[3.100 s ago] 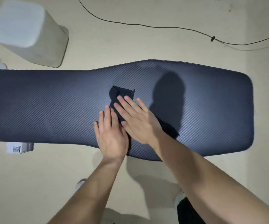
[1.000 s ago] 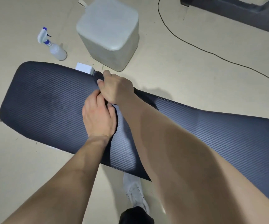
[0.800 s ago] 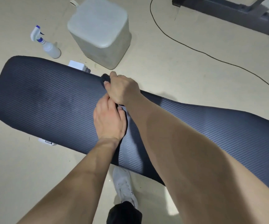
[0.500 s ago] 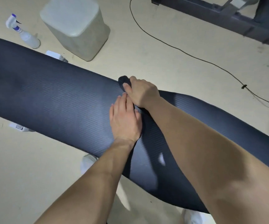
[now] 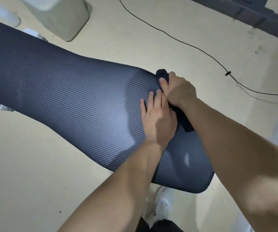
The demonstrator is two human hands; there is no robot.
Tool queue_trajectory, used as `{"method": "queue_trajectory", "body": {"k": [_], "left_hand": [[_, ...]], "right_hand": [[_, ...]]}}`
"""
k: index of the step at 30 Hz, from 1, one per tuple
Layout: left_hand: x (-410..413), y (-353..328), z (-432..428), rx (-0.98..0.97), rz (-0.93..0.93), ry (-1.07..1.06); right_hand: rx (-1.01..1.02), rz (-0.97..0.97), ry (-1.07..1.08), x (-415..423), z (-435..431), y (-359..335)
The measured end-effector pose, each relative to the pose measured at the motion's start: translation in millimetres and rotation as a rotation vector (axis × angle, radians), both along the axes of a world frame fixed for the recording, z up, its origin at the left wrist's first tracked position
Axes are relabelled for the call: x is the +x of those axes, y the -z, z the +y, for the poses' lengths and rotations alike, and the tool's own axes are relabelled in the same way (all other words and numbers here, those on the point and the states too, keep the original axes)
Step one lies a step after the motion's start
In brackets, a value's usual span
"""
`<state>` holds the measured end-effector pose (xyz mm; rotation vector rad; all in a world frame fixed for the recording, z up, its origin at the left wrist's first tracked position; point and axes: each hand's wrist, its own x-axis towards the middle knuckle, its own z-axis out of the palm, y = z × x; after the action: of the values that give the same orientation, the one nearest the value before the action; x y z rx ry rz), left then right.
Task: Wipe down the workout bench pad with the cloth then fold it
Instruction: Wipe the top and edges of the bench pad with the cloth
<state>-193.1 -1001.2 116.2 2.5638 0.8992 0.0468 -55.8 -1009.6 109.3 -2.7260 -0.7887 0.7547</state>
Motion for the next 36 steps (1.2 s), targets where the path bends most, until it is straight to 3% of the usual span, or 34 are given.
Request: {"method": "queue_trajectory", "body": {"k": [8,15,25,30,36], "left_hand": [[0.0,-14.1,-32.8,0.006,0.129,0.095],[35.0,-8.7,-93.8,0.055,0.266,0.008],[68.8,-7.3,-203.3,-0.037,0.324,-0.179],[70.3,-10.2,-216.2,-0.039,0.392,-0.118],[55.3,-18.1,-194.4,-0.105,0.308,-0.035]], "right_hand": [[-0.043,0.018,0.096,-1.3,-58.5,-6.8],[0.034,0.119,0.076,11.9,-111.8,-2.4],[0.045,0.327,0.139,32.1,-202.2,-1.4],[0.038,0.36,0.143,34.1,-219.9,-3.4],[0.035,0.337,0.197,25.9,-213.9,-8.4]]}}
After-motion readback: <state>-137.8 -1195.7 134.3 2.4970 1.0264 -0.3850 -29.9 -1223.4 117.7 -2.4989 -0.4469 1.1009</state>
